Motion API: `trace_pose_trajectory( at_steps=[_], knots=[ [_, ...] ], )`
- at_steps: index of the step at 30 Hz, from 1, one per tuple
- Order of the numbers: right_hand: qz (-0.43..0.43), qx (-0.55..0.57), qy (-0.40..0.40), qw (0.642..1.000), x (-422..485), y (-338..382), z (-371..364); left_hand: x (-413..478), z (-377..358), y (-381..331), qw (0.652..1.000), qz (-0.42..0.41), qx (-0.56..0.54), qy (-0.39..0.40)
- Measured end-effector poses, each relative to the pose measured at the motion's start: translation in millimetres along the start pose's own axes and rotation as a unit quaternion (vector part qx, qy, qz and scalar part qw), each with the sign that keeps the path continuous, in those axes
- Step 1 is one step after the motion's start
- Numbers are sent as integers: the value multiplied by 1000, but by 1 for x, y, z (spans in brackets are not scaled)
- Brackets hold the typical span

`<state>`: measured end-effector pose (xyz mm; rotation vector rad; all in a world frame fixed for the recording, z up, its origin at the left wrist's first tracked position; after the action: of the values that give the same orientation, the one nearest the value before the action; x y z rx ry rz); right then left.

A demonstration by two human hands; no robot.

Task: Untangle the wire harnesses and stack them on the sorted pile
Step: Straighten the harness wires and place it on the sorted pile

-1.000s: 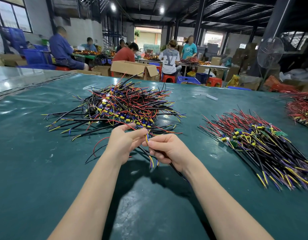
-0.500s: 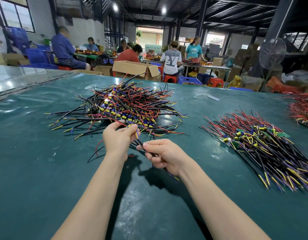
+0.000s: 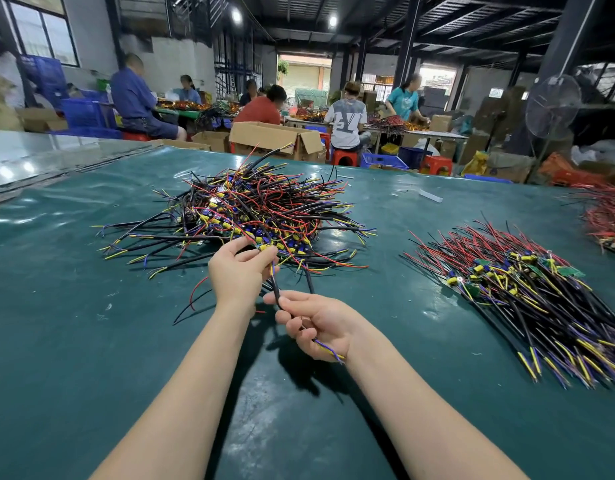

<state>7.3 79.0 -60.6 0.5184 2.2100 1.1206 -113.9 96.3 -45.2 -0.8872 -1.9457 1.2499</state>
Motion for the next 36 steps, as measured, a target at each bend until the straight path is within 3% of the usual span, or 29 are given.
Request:
trace_pose_trajectory(
  at_steps=[6, 11, 15, 24, 28, 36],
  knots=[
    [44, -136, -5, 990, 0, -2, -2, 15, 17, 2, 996, -5, -46, -73],
    [88, -150, -10, 985, -5, 3, 2, 17, 8, 11, 997, 0, -26, -76],
    [82, -163, -6, 983, -2, -2, -1, 20, 13, 13, 996, 11, -30, -83],
    [43, -316, 27, 947, -9, 2, 2, 36, 42, 20, 987, 39, -6, -156],
    [23, -415, -16, 909, -10, 3, 4, 33, 38, 20, 987, 25, 5, -162],
    [56, -497, -116, 858, -9, 11, 10, 29, 46, 9, 980, -10, 0, -197]
  ],
)
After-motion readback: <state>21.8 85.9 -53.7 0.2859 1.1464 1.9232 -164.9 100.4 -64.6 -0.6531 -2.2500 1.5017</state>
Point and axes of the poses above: each hand's wrist, its own x-axis towards the middle knuckle, its own z-axis out of the back of the hand, y = z × x, the point moved 3 cm from there along x, towards the middle knuckle, and after that the axes turned 3 degrees about y, right-handed, at the moved point
